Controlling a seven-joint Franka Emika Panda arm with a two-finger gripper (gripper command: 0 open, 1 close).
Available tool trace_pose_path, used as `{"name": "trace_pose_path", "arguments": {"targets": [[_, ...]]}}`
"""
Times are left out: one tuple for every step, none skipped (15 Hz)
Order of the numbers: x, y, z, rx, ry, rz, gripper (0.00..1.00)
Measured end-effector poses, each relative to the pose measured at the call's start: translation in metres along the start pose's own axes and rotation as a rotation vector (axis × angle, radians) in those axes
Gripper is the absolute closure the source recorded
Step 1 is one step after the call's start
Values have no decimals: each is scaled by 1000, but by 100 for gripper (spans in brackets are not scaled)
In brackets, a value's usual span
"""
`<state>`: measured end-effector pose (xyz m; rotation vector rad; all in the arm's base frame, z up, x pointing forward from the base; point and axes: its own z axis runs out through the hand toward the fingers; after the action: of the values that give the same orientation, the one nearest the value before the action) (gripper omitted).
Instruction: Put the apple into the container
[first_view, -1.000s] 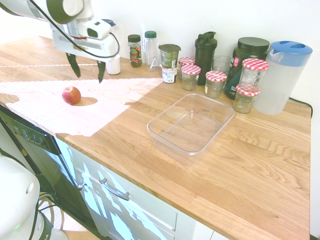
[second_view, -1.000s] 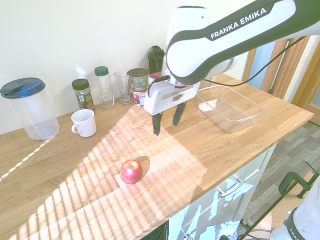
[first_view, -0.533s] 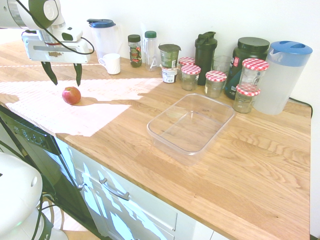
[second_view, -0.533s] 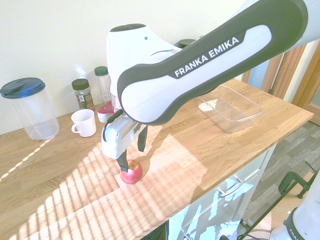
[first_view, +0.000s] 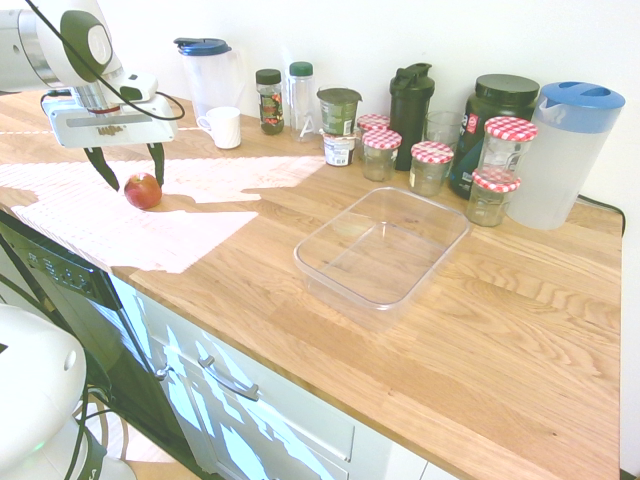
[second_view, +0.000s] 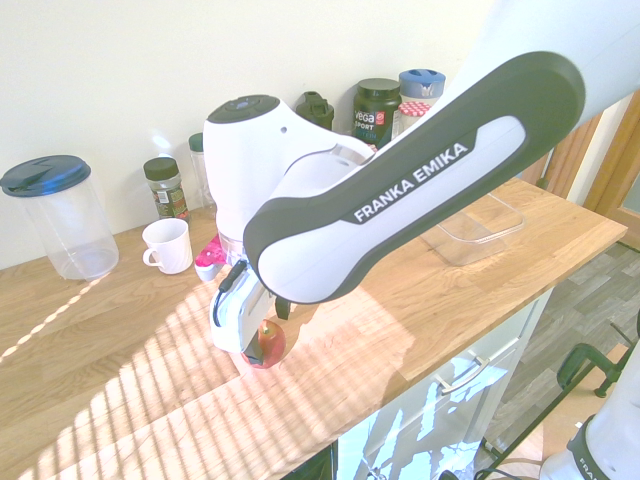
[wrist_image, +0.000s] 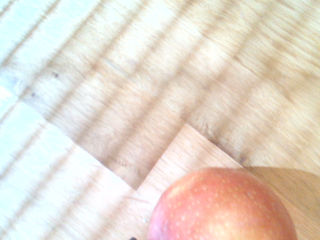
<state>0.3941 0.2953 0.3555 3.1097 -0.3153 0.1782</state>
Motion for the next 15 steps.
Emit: {"name": "trace_pose_path", "arguments": {"targets": [[-1,-3,0,3,-1,2,0],[-2,-5,-2,6,3,4,100],[-3,-6,-4,8,5,4,100],[-3,-7,-4,7,4,6,100],[-3,-7,-2,5,2,7,100],[-3,-7,0,1,0,9,100],[-3,-7,4,-4,-3,13,100],[-3,-7,10,-10,-7,14,100],[-3,-8,16,-11,-12,14,100],[-3,-8,19,-10,-16,16,100],[-2,-8,21,-10,-18,19,100],[-3,-8,21,-10,-17,22,100],[-3,-8,20,-10,-17,24,100],[-2,-7,20,-9,-16,26,100],[-1,-6,20,-9,-16,30,100]]}}
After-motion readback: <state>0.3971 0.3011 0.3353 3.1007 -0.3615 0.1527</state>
